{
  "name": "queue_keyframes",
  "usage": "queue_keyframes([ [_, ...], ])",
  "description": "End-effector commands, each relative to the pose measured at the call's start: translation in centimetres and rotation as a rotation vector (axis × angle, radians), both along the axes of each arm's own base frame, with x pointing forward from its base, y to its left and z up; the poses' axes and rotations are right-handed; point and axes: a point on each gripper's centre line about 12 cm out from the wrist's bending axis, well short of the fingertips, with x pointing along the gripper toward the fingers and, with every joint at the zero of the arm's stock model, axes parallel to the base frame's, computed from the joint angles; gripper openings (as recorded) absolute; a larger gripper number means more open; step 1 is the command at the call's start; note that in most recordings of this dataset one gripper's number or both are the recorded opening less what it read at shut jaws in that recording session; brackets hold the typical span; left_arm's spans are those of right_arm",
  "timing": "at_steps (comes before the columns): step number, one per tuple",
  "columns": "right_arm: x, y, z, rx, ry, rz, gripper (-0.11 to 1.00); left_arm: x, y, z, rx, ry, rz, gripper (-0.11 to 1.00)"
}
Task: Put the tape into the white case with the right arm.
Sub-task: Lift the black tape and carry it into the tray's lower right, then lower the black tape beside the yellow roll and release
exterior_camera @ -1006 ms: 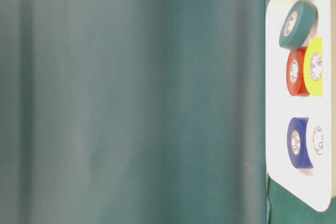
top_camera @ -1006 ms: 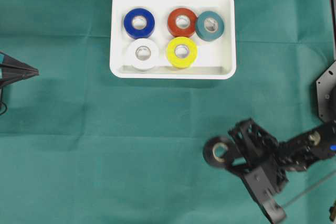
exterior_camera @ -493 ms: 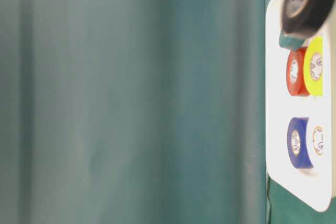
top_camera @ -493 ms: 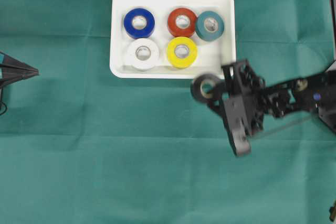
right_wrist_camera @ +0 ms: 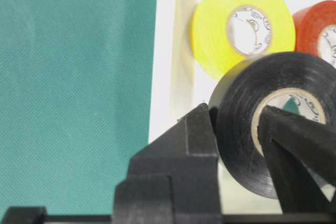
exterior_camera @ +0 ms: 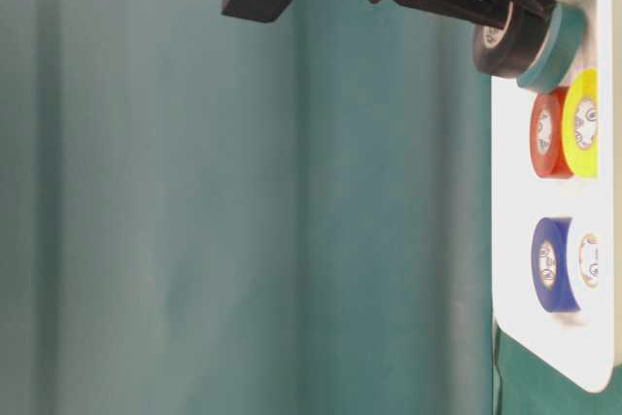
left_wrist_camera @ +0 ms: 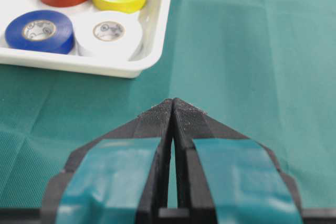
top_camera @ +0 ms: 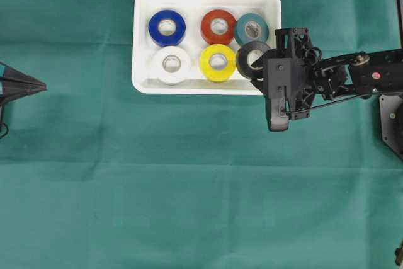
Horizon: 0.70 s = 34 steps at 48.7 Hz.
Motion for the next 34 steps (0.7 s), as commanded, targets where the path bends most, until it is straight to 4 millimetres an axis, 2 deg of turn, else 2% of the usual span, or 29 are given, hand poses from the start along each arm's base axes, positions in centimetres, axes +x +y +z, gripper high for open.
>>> queue_keyframes([
  [1,0.25,-0.13,0.96,0.002,-0.037,-0.001,0.02,0.13,0.05,0.52,0.000,-0.014,0.003,0.01],
  [16,-0.05,-0.67,0.80,0.003,-0.030,-0.023,0.02,0.13,0.05,0.52,0.000,-0.014,0.003,0.01],
  [20,-0.18,-0.66,0.60,0.003,-0.023,-0.024,0.15,0.13,0.05,0.52,0.000,-0.014,0.003,0.01],
  [29,-0.34,-0.59,0.39,0.006,-0.019,-0.020,0.66,0.13,0.05,0.52,0.000,-0.014,0.003,0.01],
  [34,-0.36,-0.60,0.38,0.005,-0.018,-0.021,0.61,0.12,0.05,0.45,0.000,-0.012,0.003,0.01],
])
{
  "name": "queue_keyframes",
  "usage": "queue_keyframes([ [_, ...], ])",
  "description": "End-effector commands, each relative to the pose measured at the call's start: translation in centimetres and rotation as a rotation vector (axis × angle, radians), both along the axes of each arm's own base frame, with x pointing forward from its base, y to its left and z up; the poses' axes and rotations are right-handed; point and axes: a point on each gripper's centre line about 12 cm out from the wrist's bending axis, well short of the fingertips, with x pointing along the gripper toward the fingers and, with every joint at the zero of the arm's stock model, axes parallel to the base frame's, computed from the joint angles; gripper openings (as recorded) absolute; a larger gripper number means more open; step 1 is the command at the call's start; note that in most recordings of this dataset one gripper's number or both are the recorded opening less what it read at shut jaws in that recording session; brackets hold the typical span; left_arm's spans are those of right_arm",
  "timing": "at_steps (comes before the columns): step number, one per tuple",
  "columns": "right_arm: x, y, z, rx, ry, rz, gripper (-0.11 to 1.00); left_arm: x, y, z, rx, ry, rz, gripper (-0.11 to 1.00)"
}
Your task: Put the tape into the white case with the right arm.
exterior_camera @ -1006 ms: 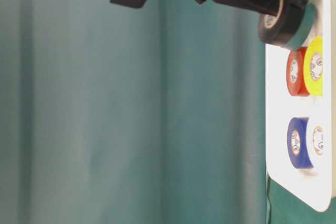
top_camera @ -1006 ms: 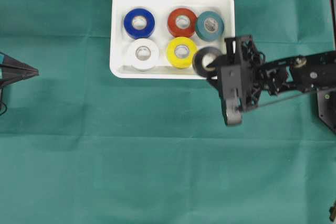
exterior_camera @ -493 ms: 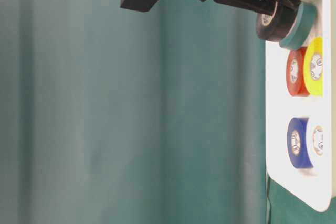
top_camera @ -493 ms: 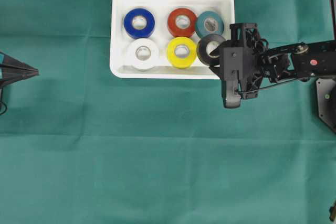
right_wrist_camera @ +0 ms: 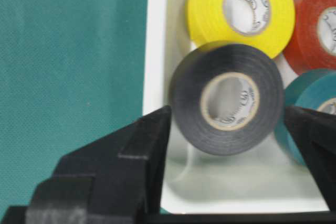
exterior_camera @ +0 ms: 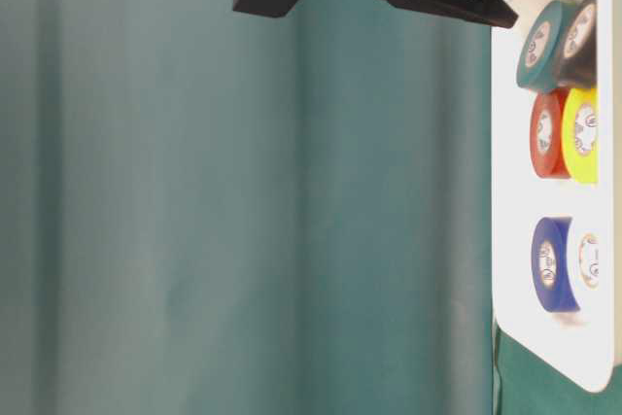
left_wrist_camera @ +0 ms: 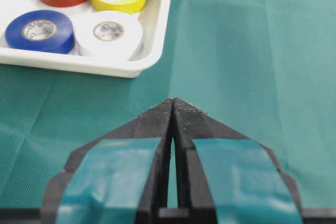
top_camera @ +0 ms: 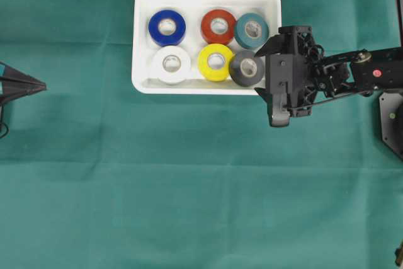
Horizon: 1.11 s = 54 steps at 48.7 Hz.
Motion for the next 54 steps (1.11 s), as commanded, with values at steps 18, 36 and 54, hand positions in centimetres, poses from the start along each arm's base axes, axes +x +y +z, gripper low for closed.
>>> queue_keyframes([
  [18,-2.3,0.2,1.2,-0.005,-0.043,-0.003,0.61,0.1,0.1,0.4,0.001,-0.011,0.003,0.01],
  [36,-8.7,1.1,3.1,-0.013,-0.194,0.000,0.60,0.1,0.1,0.5,0.001,-0.014,0.003,0.01],
  [54,-14.9,-0.2,3.3,-0.040,-0.322,-0.182,0.60,0.1,0.3,0.5,0.000,-0.014,0.025,0.01],
])
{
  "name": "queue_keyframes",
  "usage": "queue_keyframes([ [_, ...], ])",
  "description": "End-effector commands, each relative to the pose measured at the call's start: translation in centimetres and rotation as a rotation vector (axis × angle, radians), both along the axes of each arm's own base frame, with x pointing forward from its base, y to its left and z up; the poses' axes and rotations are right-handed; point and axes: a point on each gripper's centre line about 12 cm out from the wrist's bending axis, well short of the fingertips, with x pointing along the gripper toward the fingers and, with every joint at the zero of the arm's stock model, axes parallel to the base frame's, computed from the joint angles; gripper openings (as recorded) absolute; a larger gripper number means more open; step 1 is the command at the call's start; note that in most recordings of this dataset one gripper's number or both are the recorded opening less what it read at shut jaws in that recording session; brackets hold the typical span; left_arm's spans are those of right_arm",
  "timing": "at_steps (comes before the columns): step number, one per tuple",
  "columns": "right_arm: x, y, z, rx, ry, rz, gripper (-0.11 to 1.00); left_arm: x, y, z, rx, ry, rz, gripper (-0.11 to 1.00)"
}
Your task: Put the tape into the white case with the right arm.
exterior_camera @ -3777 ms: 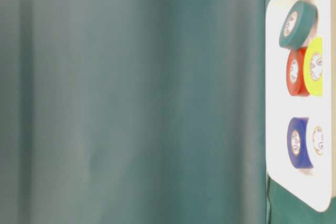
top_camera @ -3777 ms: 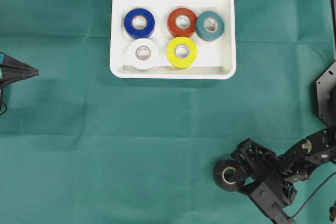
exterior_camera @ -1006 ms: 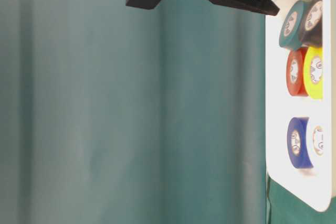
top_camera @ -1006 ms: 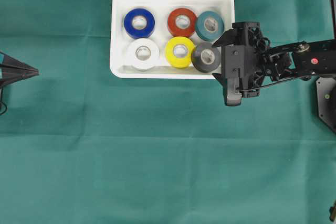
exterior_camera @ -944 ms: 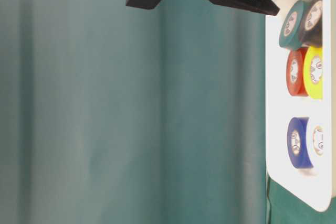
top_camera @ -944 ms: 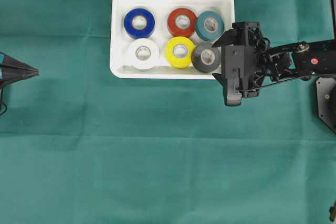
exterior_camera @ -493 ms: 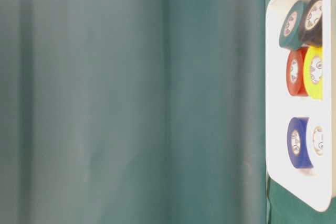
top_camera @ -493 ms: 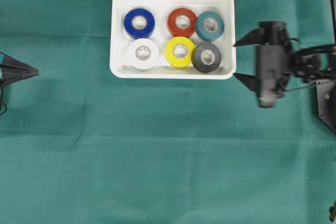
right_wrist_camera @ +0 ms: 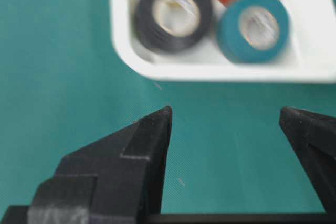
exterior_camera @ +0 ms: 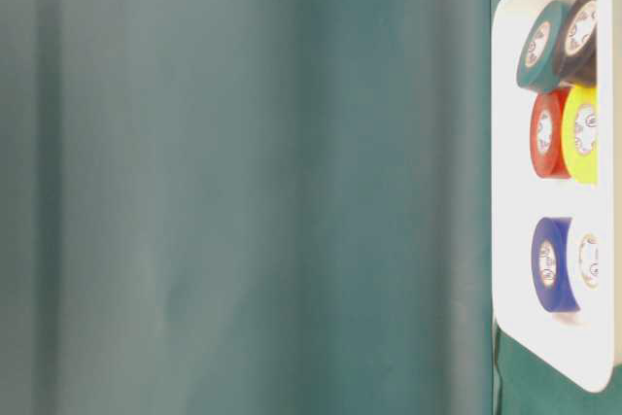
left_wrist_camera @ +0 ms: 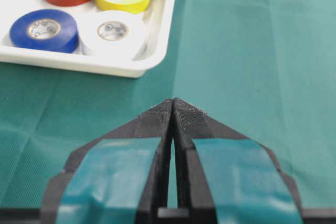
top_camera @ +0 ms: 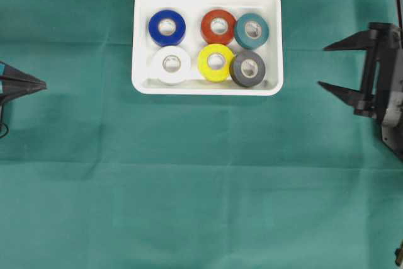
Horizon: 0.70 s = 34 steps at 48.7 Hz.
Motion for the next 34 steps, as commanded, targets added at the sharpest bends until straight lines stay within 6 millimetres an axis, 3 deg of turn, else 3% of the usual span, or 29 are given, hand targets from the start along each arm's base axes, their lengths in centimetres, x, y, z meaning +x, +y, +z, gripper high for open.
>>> queue_keyframes([
  [1,-0.9,-0.6,0.6,-0.006,-0.041,-0.058,0.60,0.1,0.2,0.5,0.000,-0.014,0.011,0.01],
  [11,-2.2,-0.9,2.2,-0.004,-0.177,-0.115,0.60,0.1,0.2,0.5,0.000,-0.014,0.014,0.01],
  [17,-2.4,-1.1,2.0,0.010,-0.186,-0.139,0.60,0.1,0.2,0.5,0.000,-0.014,0.014,0.01],
  [27,-1.7,-0.5,1.5,0.094,-0.218,-0.114,0.60,0.1,0.2,0.5,0.000,-0.014,0.014,0.01],
  [34,-0.8,0.9,1.7,0.149,-0.302,0.010,0.60,0.1,0.2,0.5,0.000,-0.015,0.014,0.01],
])
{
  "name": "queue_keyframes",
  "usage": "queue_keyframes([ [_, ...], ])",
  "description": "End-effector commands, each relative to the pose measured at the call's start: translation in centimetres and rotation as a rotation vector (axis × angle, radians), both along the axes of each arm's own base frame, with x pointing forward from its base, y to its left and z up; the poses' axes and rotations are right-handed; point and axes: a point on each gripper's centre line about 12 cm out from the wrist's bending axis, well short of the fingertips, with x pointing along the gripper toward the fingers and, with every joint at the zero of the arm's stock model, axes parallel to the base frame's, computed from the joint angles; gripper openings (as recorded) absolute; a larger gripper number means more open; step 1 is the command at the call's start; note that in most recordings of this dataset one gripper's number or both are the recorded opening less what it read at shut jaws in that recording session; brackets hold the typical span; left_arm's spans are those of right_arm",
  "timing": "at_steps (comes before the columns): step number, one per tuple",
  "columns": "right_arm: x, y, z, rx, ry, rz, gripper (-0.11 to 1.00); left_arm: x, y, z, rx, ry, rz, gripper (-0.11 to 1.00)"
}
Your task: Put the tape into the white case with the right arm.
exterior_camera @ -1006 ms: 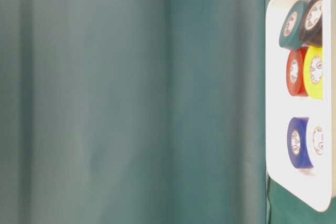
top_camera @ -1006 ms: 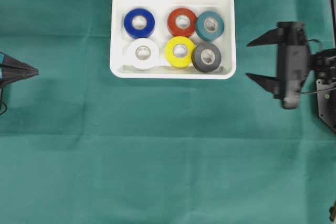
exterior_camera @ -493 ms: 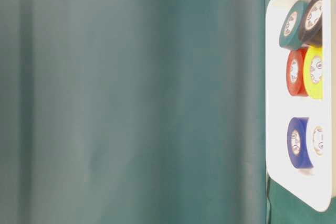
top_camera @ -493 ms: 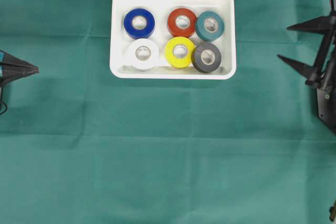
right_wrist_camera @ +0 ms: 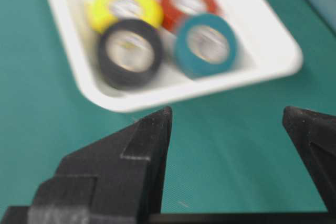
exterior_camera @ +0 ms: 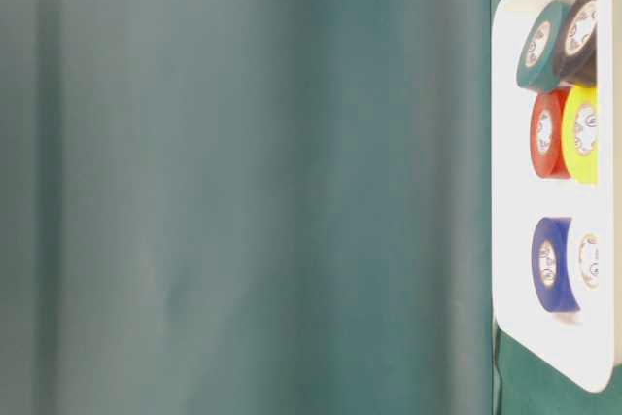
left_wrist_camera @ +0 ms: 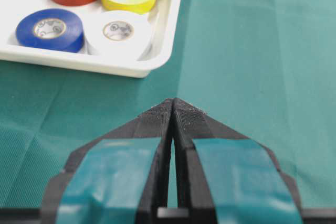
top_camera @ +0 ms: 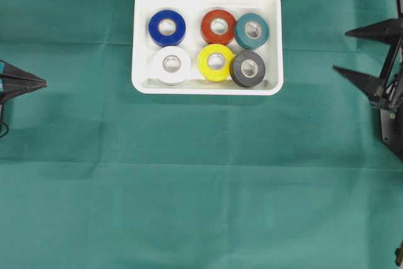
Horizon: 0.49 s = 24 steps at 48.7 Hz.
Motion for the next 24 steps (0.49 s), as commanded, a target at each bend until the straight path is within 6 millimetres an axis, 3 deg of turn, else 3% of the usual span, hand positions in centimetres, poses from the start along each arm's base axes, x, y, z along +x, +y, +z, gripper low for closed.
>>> queue_keyframes([
  [1,0.8,0.8,0.5,0.015,-0.058,0.080,0.60,0.1,0.1,0.5,0.001,-0.012,0.003,0.01],
  [9,1.0,2.3,0.1,0.022,-0.122,0.206,0.60,0.1,0.1,0.5,0.002,-0.014,0.003,0.01],
  [24,0.8,3.9,-0.9,-0.094,-0.084,0.355,0.60,0.1,0.1,0.5,0.000,-0.012,0.004,0.01],
])
